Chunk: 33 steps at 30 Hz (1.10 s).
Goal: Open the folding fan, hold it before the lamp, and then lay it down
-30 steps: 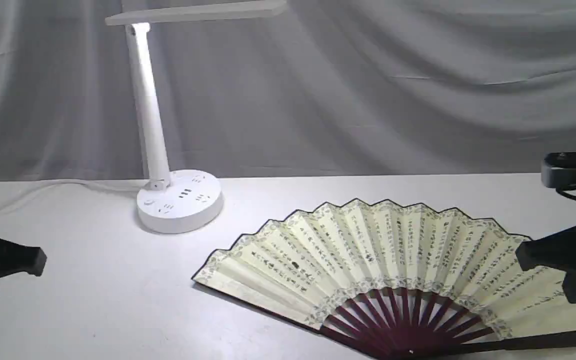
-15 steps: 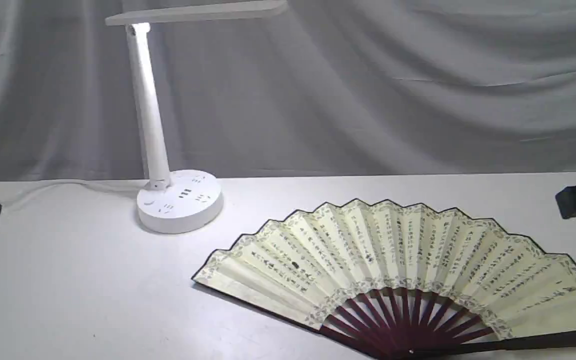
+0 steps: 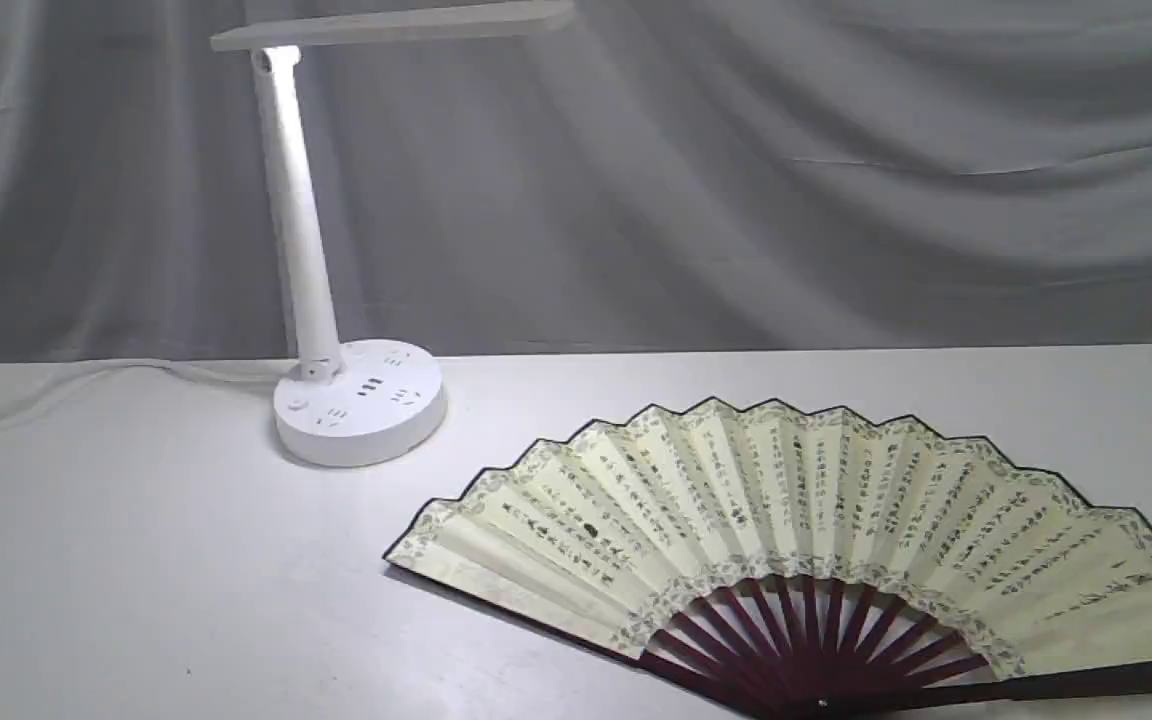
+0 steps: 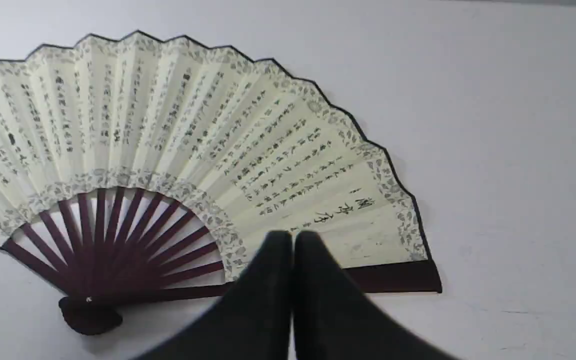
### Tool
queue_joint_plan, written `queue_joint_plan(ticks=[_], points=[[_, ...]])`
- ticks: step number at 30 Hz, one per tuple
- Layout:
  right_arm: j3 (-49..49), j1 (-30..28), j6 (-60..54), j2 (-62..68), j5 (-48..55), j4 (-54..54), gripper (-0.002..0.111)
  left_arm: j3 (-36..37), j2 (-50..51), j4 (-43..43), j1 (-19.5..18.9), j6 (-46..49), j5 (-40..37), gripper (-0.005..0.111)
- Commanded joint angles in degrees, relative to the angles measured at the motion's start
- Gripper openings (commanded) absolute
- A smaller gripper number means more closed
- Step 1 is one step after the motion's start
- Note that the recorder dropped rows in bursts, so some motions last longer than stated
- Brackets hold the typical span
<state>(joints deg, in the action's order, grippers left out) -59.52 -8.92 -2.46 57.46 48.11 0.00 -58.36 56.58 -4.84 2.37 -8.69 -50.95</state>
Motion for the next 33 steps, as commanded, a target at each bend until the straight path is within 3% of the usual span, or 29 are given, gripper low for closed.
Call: queue_joint_plan(ticks=[1,13,33], points=[[0.41,-0.3,-0.39,-4.66,1.91,-0.93,0.0,1.83,-5.22,0.04,-0.16,0.11,-0.1,0.0],[0.55,-0.3,-0.5,-21.44,11.06,-0.93,0.0,7.87,-26.62,-0.04,-0.16,-0.27,-0.36,0.0],[14.87,-0.3,-1.81,-57.46,18.72,-3.73,0.0,9.48,-56.25,1.25,-0.16,-0.51,-7.99,0.0]])
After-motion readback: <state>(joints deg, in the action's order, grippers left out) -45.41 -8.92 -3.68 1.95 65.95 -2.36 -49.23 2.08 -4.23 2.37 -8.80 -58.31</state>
